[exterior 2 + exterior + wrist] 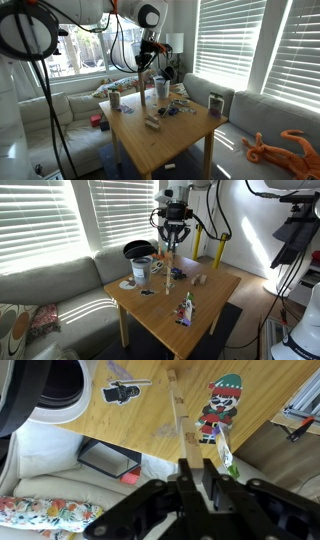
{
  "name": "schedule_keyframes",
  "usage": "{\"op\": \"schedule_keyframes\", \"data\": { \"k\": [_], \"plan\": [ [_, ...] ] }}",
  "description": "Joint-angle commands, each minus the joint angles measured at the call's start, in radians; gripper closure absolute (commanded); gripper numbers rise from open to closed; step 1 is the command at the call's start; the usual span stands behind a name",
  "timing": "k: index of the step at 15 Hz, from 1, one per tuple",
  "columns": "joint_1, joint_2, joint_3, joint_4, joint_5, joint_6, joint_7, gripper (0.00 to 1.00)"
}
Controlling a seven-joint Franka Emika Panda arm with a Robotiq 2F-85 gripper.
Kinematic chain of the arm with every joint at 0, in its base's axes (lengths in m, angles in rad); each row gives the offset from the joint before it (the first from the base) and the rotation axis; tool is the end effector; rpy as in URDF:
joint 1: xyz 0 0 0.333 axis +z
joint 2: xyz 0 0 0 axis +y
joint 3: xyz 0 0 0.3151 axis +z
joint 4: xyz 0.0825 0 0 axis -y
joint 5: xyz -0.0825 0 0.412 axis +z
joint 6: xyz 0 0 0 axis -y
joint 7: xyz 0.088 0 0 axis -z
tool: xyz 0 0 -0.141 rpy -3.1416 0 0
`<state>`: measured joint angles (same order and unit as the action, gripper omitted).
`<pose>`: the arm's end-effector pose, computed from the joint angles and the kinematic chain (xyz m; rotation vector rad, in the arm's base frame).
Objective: Put one wooden chip on the pile of wooden chips on the left
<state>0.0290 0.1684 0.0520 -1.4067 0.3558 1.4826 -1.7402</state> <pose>0.6151 0.0992 0.5719 -1.7089 -2.2350 -0.2950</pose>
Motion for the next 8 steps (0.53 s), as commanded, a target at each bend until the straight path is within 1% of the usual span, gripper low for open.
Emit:
{"op": "schedule_keyframes", "data": {
  "k": [1, 5, 6, 7, 8],
  "plan": [
    [-0.009, 0.008, 0.010, 0.022, -0.016, -0.003, -0.007, 0.96],
    [-0.009, 0.008, 0.009, 0.022, -0.017, -0.006, -0.006, 0.95],
    [-0.009, 0.009, 0.009, 0.022, -0.019, -0.006, -0.005, 0.58],
    [-0.009, 0.008, 0.009, 0.021, -0.020, -0.006, -0.005, 0.56],
    [-0.009, 0.009, 0.009, 0.020, -0.022, -0.006, -0.004, 0.51]
  ]
}}
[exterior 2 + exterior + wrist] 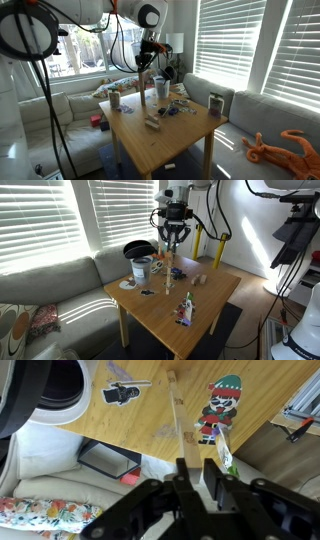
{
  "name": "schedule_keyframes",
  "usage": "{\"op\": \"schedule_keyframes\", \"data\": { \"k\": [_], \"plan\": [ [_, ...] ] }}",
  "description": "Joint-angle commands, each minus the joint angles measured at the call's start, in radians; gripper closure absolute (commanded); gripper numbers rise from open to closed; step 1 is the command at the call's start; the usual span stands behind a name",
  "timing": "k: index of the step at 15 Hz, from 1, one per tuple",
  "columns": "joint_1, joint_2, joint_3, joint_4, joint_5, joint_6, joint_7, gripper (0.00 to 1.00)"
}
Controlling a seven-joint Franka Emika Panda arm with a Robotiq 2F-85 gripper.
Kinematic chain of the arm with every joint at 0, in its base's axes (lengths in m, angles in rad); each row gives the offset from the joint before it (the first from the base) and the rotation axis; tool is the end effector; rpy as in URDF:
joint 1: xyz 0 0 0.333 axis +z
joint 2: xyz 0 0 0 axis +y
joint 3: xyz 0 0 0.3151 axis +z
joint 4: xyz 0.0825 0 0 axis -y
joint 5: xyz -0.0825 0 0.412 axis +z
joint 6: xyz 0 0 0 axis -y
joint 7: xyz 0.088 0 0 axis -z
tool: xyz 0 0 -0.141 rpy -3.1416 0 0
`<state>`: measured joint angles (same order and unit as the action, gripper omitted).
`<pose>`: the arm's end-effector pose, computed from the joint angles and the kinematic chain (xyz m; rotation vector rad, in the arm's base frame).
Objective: Put one wooden chip on the pile of wooden chips on the left
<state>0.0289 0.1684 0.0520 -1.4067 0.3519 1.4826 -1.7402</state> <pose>0.6152 0.0986 0.5717 -1.7111 -2.2372 -0.2912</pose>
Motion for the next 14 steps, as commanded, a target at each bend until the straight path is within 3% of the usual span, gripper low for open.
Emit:
{"op": "schedule_keyframes", "data": {
  "k": [1, 7, 14],
  "plan": [
    [-0.009, 0.009, 0.009, 0.020, -0.020, -0.006, -0.004, 0.45],
    [-0.010, 0.008, 0.009, 0.023, -0.018, -0.006, -0.003, 0.02],
    [-0.011, 0.000, 0.010, 0.035, -0.011, -0.021, -0.008, 0.00]
  ]
}}
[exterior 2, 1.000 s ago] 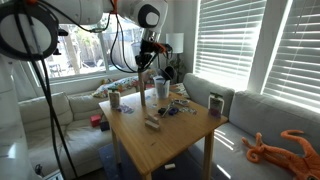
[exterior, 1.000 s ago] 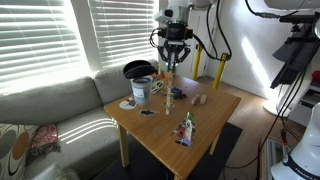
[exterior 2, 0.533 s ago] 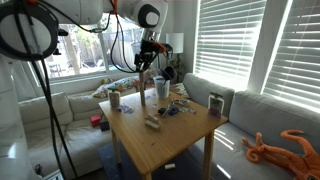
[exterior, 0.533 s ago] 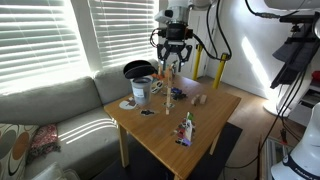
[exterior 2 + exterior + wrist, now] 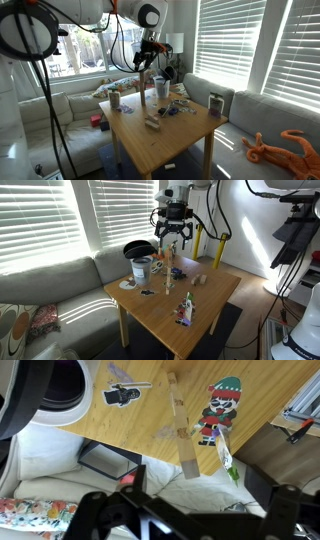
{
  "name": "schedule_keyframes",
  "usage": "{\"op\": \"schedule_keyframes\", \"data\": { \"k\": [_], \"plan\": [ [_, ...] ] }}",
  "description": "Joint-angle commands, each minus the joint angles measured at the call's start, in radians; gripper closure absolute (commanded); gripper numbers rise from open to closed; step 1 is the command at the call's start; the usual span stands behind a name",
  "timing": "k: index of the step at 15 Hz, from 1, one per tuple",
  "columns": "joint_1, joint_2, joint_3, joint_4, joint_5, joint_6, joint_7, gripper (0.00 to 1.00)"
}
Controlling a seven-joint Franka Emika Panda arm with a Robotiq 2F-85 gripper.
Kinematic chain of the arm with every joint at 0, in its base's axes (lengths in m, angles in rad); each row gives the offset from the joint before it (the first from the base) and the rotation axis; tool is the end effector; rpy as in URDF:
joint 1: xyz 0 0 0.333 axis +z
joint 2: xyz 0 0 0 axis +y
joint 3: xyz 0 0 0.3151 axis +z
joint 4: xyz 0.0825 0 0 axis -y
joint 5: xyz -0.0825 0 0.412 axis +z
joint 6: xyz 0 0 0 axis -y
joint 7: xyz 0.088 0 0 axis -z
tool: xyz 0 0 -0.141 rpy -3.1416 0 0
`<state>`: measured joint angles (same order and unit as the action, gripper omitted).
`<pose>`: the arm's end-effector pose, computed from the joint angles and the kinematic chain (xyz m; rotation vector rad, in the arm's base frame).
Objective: Put one wooden chip on the pile of wooden chips on the left
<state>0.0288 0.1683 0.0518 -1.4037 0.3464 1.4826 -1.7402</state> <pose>0.6154 0.0976 0.5729 -1.7149 -2.2422 -0.2888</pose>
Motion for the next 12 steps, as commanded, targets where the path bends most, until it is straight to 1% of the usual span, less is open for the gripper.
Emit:
{"op": "schedule_keyframes", "data": {
  "k": [1, 2, 5, 7, 10, 11, 12],
  "plan": [
    [-0.011, -0.005, 0.012, 0.047, -0.011, -0.042, -0.018, 0.00],
    [-0.010, -0.010, 0.012, 0.058, -0.015, -0.047, -0.020, 0.00],
    [-0.006, -0.025, 0.015, 0.121, -0.040, -0.128, -0.047, 0.00],
    [0.007, -0.055, 0.012, 0.155, -0.074, -0.167, -0.108, 0.00],
    [0.022, -0.100, 0.025, 0.207, -0.128, -0.215, -0.210, 0.00],
    [0.011, -0.074, 0.014, 0.170, -0.081, -0.171, -0.152, 0.00],
    [0.015, -0.090, 0.017, 0.183, -0.091, -0.186, -0.170, 0.00]
  ]
}}
